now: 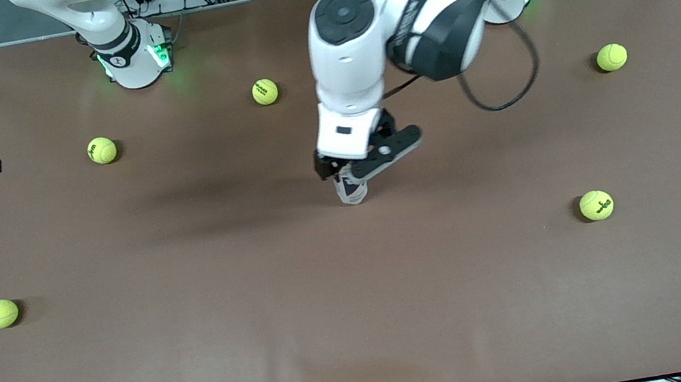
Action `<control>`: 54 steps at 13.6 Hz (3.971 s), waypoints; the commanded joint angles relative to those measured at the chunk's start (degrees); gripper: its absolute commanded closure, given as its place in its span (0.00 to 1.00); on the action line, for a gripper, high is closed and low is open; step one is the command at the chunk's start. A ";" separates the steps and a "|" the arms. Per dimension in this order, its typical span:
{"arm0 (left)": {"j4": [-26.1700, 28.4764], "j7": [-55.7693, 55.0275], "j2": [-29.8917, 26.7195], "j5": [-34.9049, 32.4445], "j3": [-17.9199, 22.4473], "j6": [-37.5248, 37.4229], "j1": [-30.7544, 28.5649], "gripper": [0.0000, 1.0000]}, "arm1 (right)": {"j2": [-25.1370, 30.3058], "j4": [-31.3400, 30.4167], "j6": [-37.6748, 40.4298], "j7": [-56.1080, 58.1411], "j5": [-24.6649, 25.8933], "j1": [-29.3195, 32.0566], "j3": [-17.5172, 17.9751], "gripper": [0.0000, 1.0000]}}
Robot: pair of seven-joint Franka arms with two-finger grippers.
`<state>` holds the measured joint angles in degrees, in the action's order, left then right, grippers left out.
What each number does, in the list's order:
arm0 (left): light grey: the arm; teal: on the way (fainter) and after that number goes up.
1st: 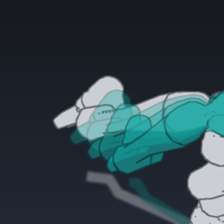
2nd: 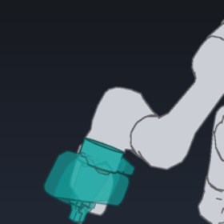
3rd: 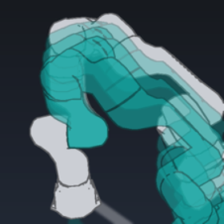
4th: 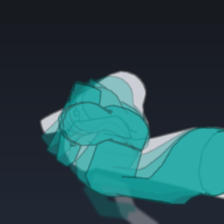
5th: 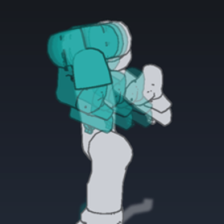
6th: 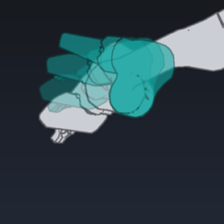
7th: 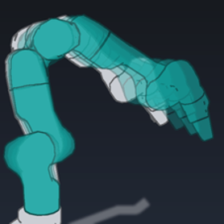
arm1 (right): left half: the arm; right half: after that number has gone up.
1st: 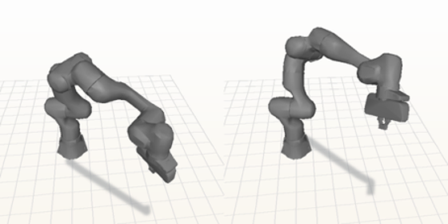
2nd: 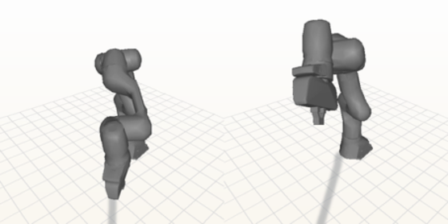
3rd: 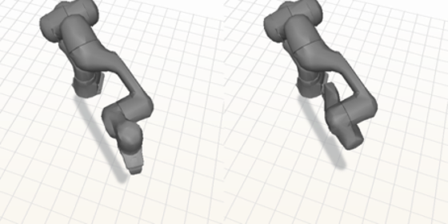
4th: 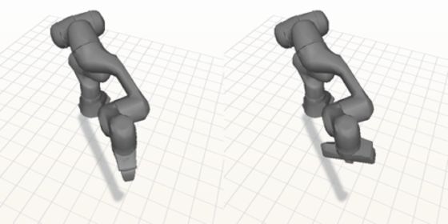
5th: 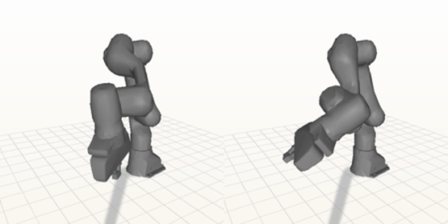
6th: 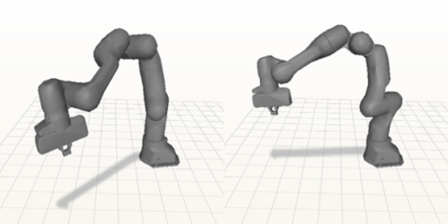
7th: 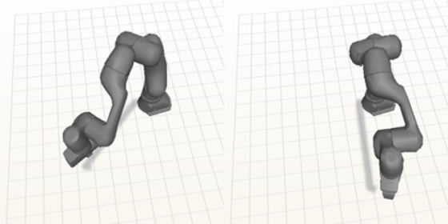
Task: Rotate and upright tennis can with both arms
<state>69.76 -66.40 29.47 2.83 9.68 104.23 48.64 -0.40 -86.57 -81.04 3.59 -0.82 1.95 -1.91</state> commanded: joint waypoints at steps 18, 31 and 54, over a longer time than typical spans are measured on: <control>2.57 57.23 -15.49 -3.01 -0.28 -16.43 -31.23 0.00 | -5.49 1.58 -4.13 -0.33 -0.67 -0.80 0.68 0.00; 7.05 61.48 -18.03 -2.66 -10.03 -16.26 -45.56 0.00 | -4.69 1.75 -0.26 0.02 -0.67 -2.82 1.03 0.00; 27.54 61.83 -34.92 -3.18 -13.99 -4.65 -48.73 0.00 | -4.34 0.88 -2.37 -0.69 -0.50 -3.89 0.68 0.00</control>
<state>96.67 -4.34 -4.12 0.85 -3.66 98.98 0.13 -5.83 -85.01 -83.35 3.61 -1.12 -2.13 -0.93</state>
